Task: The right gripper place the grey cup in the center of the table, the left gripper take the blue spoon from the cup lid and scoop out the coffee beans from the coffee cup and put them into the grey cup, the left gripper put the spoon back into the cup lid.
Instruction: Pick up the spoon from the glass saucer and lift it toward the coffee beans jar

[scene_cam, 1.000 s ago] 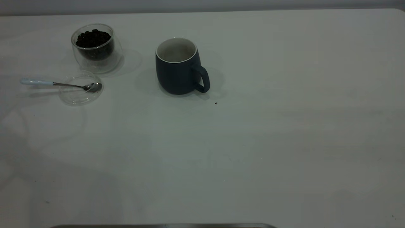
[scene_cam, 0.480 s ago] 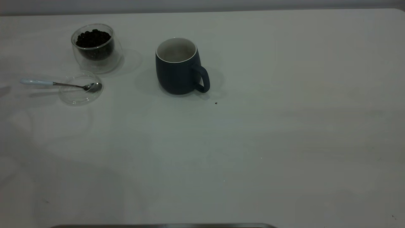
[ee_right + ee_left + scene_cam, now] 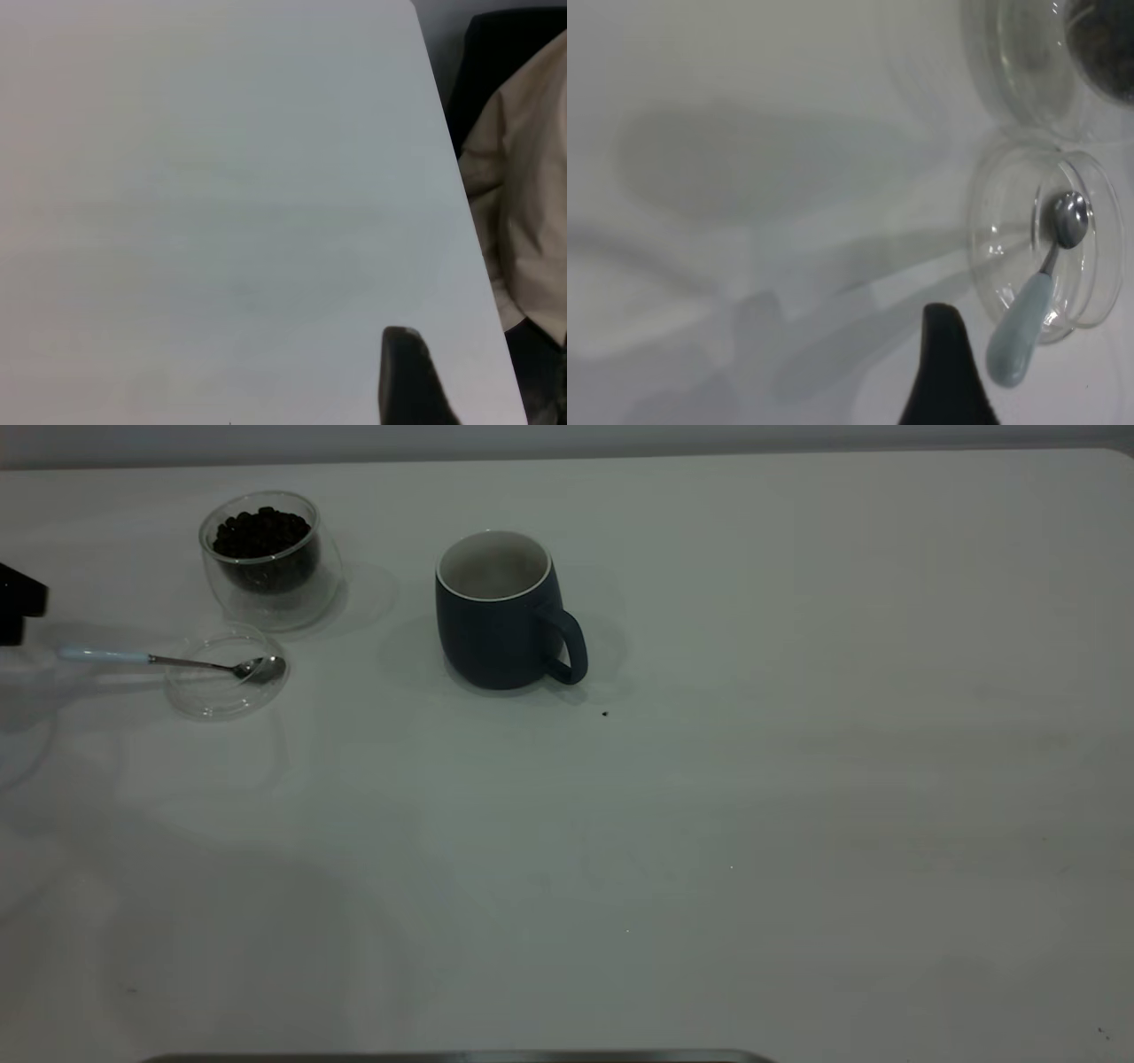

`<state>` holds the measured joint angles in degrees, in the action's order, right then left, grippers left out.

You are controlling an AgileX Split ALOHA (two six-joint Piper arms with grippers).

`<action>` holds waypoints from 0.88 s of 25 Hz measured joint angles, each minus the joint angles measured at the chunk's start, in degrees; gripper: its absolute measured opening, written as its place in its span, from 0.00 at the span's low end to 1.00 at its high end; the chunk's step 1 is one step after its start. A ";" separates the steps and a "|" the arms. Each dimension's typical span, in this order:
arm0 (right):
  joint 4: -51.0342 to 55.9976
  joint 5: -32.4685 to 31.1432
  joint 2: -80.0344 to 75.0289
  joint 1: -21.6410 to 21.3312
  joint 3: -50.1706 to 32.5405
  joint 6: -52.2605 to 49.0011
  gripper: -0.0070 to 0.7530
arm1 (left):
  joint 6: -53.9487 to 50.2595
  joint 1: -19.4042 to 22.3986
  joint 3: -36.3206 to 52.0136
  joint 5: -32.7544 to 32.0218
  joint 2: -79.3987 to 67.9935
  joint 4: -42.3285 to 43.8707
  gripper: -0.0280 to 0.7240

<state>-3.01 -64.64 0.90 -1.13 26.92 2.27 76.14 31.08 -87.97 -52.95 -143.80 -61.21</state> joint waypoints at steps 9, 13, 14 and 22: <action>0.00 0.00 0.00 0.00 0.00 0.00 0.49 | 0.28 -1.38 -0.06 2.22 -0.69 0.82 0.82; 0.00 0.00 0.00 0.00 0.00 0.00 0.49 | 0.28 -1.86 -0.12 1.45 -2.05 2.18 0.82; 0.00 0.00 0.00 0.00 0.00 0.00 0.49 | 0.28 -2.06 -0.12 1.39 -2.45 2.18 0.82; 0.00 0.00 0.00 0.00 0.00 0.00 0.49 | 0.23 -3.06 -0.39 1.32 -3.69 1.93 0.82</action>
<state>-3.01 -64.64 0.90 -1.13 26.92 2.27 76.37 28.02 -88.37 -51.62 -147.48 -59.28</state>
